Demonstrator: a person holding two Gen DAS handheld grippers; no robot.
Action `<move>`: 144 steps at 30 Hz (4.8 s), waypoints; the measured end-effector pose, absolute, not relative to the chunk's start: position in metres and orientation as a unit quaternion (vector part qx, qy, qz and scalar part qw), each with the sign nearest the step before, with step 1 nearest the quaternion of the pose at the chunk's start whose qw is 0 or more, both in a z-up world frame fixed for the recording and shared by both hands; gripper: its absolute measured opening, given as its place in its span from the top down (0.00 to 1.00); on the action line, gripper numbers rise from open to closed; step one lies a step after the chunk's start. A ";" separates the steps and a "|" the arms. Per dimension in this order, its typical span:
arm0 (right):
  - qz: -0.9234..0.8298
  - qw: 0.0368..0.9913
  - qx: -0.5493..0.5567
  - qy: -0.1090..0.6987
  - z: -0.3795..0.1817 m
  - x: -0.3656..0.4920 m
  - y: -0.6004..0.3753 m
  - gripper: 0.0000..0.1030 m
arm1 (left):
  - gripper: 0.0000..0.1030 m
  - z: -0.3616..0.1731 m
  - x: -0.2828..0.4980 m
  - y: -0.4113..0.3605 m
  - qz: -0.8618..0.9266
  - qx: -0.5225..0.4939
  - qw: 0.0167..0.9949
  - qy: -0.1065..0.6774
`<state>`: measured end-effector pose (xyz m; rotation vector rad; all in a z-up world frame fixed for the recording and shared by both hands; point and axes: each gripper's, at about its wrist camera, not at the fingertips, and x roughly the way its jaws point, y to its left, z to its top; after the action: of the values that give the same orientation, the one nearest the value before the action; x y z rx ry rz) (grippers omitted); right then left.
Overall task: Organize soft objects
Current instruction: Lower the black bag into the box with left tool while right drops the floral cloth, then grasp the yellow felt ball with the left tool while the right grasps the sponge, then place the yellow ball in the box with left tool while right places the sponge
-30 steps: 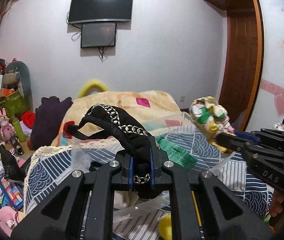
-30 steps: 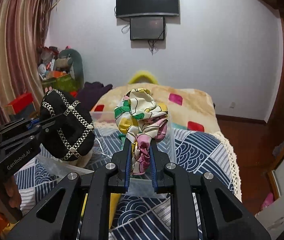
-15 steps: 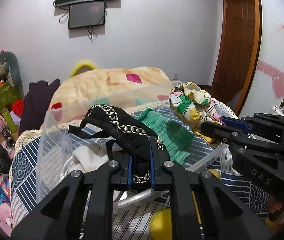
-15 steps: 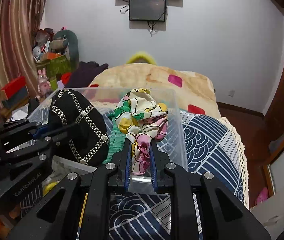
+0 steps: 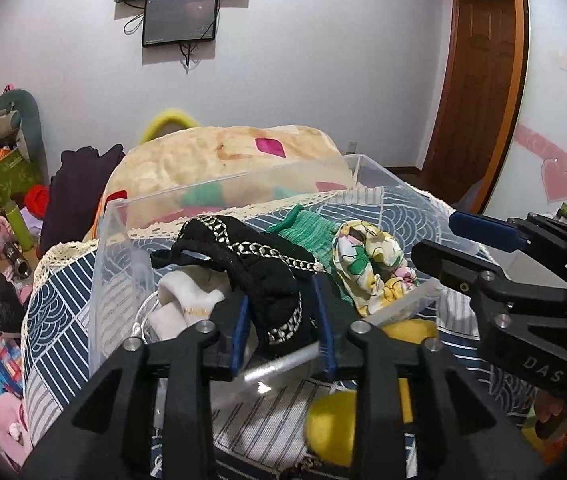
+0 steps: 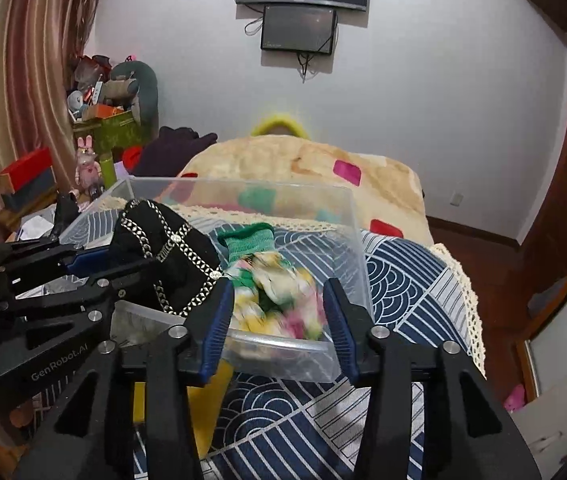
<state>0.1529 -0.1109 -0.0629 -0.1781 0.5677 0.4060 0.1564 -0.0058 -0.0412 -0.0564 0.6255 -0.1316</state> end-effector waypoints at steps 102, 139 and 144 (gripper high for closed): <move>0.235 0.945 -0.033 0.223 -0.048 0.103 -0.128 0.70 | 0.66 -0.003 0.065 0.033 -0.019 -0.055 0.977 0.203; 0.168 0.948 -0.080 0.259 -0.070 0.151 -0.126 0.51 | 0.41 -0.041 0.108 0.040 0.004 -0.047 0.962 0.268; 0.178 0.948 -0.066 0.256 -0.063 0.143 -0.131 0.44 | 0.29 -0.033 0.095 0.041 0.005 -0.055 0.965 0.258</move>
<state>0.1430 -0.1311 -0.0629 -0.1342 0.5216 0.3614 0.0954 0.0414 -0.0327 -0.1103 0.5220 0.0106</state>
